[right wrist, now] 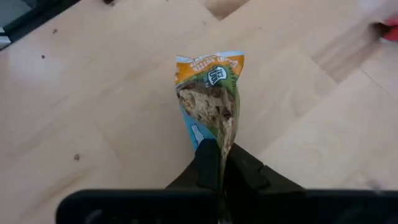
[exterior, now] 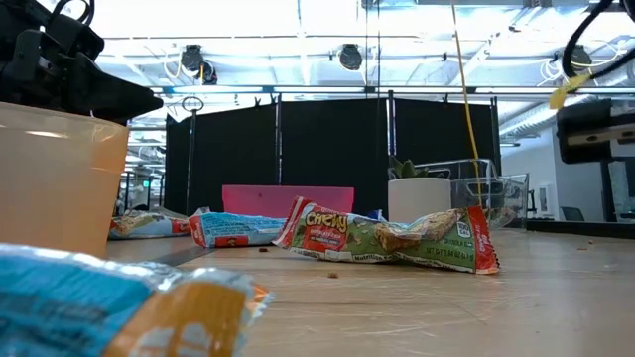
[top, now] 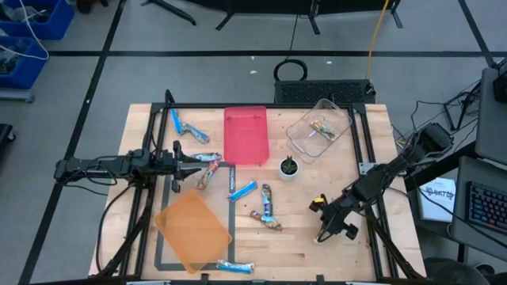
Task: Pick and place Granola Bars by type
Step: Put the orange granola bar into the transparent bin
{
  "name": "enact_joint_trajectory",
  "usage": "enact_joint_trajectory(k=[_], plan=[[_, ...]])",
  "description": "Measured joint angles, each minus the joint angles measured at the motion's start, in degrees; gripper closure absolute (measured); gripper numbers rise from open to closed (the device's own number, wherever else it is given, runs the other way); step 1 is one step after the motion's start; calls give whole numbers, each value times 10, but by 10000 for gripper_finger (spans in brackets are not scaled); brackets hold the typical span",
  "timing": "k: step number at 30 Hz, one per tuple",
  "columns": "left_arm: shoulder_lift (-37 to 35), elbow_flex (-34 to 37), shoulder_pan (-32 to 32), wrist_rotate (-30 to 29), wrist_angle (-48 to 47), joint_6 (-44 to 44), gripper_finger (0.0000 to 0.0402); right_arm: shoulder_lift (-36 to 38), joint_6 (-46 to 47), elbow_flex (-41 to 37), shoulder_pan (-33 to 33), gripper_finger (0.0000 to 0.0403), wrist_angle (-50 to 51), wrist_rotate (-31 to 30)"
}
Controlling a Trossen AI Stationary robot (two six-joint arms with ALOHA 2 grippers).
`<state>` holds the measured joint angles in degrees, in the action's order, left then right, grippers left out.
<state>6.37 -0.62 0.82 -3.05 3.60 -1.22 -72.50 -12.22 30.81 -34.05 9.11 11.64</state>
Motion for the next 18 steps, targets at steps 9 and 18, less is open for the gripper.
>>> enact_joint_trajectory(k=[9,18], plan=[[0,0,0,0,0,0,254,91,45,102,49,401,235,-135],[0,0,0,0,0,0,254,134,52,270,186,402,407,-226]])
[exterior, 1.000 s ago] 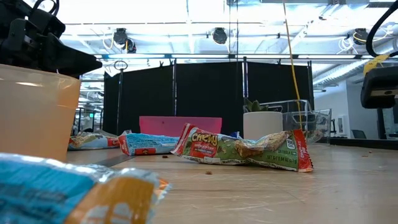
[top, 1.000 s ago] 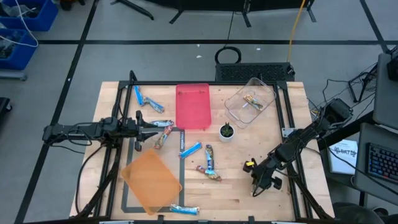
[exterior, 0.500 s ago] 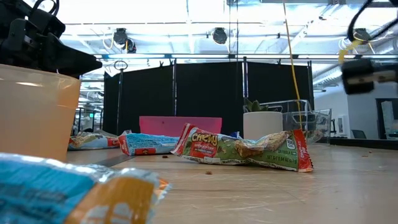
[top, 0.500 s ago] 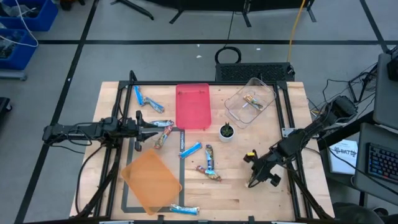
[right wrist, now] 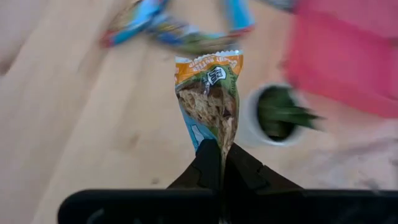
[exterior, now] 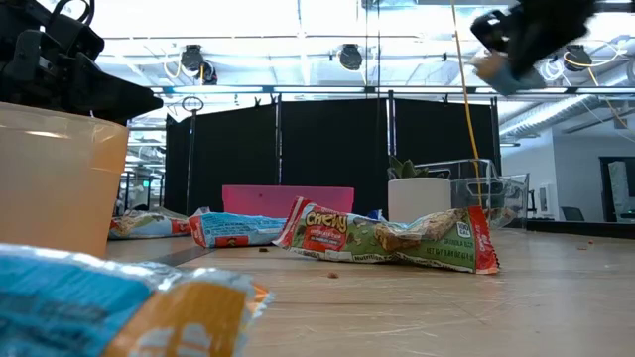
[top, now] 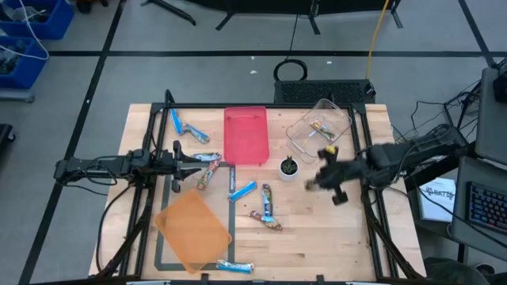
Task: Pick and place Granola Bars by type
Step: Put the orange granola bar into the transparent bin
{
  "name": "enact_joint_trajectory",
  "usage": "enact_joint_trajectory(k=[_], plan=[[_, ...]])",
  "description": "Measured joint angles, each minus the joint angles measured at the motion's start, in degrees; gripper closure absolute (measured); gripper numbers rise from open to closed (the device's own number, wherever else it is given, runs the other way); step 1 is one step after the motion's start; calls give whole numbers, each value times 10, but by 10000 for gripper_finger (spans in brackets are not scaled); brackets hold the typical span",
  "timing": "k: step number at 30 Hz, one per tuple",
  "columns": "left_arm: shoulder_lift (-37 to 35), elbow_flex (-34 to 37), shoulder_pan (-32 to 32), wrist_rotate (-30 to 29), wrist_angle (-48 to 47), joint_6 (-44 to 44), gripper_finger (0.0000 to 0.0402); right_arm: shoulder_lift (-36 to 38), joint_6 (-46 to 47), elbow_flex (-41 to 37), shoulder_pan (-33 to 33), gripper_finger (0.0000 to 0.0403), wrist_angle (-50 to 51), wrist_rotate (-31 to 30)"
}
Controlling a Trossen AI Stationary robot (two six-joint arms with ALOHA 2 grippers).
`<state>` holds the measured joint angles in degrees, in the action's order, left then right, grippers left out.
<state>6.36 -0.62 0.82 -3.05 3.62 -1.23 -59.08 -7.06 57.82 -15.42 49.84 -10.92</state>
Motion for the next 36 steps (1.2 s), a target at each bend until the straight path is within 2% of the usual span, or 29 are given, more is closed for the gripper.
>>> enact_joint_trajectory(k=[5,11,16,22,25,29,36], plan=[[0,0,0,0,0,0,254,1,-23,76,105,402,32,-15],[0,0,0,0,0,0,254,1,-48,133,223,403,37,-17],[0,0,0,0,0,0,254,-4,-50,141,323,403,23,-57],[0,0,0,0,0,0,254,-51,-28,140,440,403,15,-55],[0,0,0,0,0,0,254,-81,-28,140,480,403,-4,-53],[0,0,0,0,0,0,254,-115,-12,140,519,403,-30,-5],[0,0,0,0,0,0,254,-152,22,139,544,403,-51,6]])
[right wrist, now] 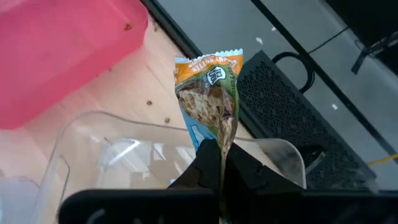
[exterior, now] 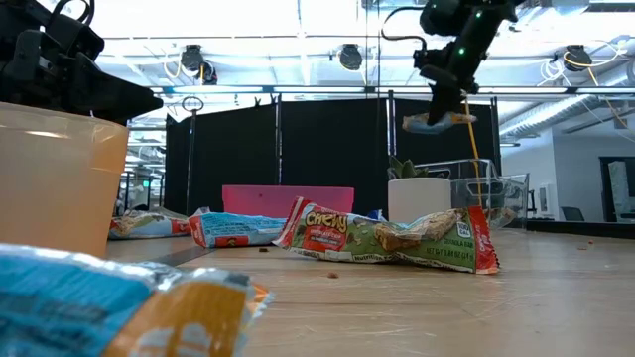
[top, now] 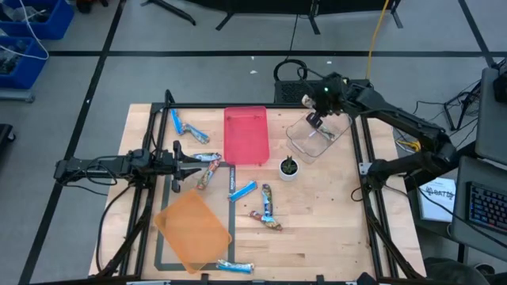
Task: Pick and place Granola Bars by type
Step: Put the orange granola bar into the transparent bin
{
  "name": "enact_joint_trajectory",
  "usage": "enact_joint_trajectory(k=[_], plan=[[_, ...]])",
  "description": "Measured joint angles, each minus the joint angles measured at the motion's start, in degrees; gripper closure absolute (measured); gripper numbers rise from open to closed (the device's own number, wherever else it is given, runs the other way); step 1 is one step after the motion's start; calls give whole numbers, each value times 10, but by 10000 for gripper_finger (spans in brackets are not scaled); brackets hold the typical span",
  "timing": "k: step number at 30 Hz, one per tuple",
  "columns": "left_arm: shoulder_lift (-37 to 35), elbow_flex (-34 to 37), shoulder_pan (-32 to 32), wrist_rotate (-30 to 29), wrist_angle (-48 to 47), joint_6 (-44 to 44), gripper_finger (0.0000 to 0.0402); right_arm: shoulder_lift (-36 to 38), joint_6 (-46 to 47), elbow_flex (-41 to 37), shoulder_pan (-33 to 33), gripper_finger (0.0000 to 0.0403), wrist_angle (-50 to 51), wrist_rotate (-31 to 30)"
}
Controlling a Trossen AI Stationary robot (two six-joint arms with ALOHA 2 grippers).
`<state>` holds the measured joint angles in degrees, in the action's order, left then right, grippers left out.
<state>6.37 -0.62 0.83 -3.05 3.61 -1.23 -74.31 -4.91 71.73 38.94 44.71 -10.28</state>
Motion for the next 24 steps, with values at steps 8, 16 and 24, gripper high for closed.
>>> enact_joint_trajectory(k=[8,16,24], plan=[[0,0,0,0,0,0,254,-4,76,-72,2,403,-59,-1],[0,0,0,0,0,0,254,-2,122,-166,1,403,-107,0],[0,0,0,0,0,0,254,-3,156,-229,1,403,-172,0]])
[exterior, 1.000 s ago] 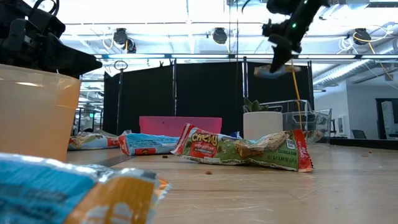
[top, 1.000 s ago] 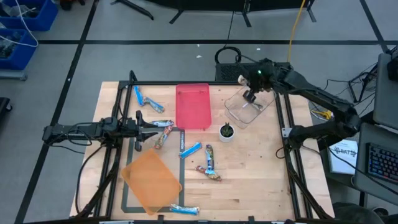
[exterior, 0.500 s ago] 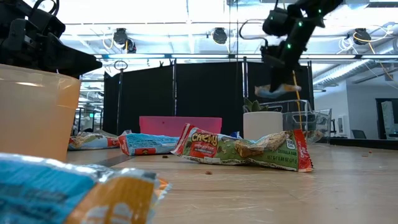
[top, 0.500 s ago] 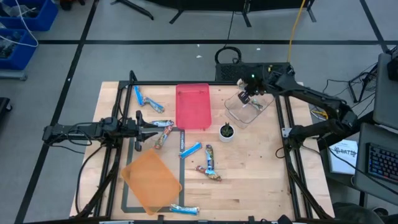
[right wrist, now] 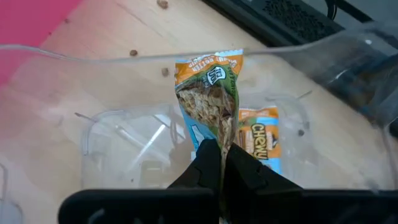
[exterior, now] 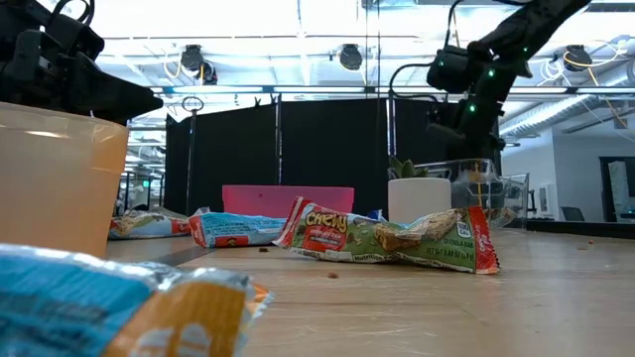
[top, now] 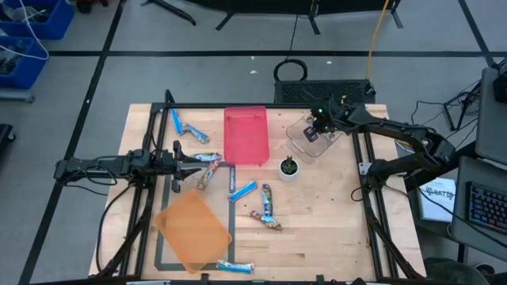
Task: Pick and place Granola Bars by type
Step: Put the orange granola bar into the transparent bin
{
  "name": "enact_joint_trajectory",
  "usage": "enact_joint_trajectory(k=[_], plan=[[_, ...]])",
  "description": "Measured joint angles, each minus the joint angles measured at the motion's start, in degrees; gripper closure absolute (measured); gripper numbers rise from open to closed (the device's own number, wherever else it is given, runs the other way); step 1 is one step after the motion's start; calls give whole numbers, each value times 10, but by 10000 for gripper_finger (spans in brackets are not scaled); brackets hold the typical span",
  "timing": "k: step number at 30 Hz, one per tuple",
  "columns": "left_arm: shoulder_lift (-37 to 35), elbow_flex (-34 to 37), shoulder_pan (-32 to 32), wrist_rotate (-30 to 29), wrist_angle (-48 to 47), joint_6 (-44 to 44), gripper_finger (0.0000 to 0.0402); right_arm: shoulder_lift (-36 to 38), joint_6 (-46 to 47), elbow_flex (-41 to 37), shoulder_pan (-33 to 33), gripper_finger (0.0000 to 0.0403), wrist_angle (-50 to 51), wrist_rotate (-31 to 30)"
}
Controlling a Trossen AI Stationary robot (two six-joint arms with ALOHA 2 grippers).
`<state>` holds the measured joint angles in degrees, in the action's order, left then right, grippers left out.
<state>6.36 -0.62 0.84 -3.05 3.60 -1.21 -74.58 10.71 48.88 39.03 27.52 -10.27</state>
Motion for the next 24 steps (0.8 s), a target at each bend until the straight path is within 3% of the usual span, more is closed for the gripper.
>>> enact_joint_trajectory(k=[24], plan=[[0,0,0,0,0,0,254,-110,17,-16,-1,403,-43,14]])
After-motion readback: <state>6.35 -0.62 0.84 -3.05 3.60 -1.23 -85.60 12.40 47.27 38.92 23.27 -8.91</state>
